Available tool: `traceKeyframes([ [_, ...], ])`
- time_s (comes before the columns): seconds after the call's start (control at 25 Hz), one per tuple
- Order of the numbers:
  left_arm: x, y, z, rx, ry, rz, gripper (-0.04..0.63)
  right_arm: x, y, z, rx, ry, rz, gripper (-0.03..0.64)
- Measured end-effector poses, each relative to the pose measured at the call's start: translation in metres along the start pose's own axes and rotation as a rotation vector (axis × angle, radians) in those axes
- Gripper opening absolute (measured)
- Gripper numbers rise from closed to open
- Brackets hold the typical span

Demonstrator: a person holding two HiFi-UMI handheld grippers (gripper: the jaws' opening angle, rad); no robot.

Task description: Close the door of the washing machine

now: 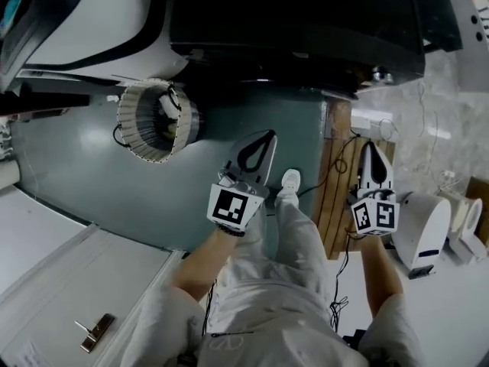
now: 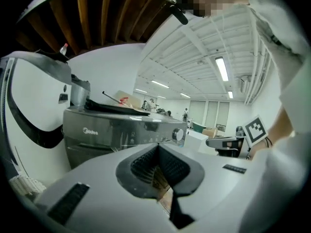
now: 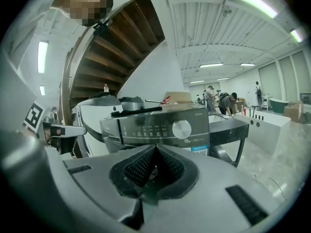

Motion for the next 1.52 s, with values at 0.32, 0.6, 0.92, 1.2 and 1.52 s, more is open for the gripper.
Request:
traceKeyframes([
  [0.32,-0.073,-0.081,-0.018,-0.059,0.045,0.011,0.003,-0.098,-0.024,-0.085,-0.158,-0.020,0.041,0.012],
  [0.6,-0.133,-0.108,-0.021,-0.082,0.068,0.100,0.003,-0.169,-0.056,-0.111,-0.178,-0.047,0.115,0.011],
  [0.92,-0.185,-0.126,-0.015,-0.065,0.115,0.182,0.003,-0.210,-0.089,-0.116,-0.141,-0.047,0.173,0.012],
  [1.2,-0.226,-0.135,0.005,-0.047,0.174,0.273,0.003,-0.229,-0.121,-0.110,-0.141,-0.108,0.212,0.011],
  [1.52,-0.239,-0.137,0.017,-0.059,0.194,0.307,0.003,-0.231,-0.128,-0.106,-0.152,-0.109,0.220,0.011],
])
Point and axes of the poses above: the fingertips, and each gripper's own axes: y forward along the fingers, z to its right, x out of its underside, the point moved 4 cm from there along -y, backward along the fingers, and after that the axes turned 7 degrees about -x, right-handed, at the moved point
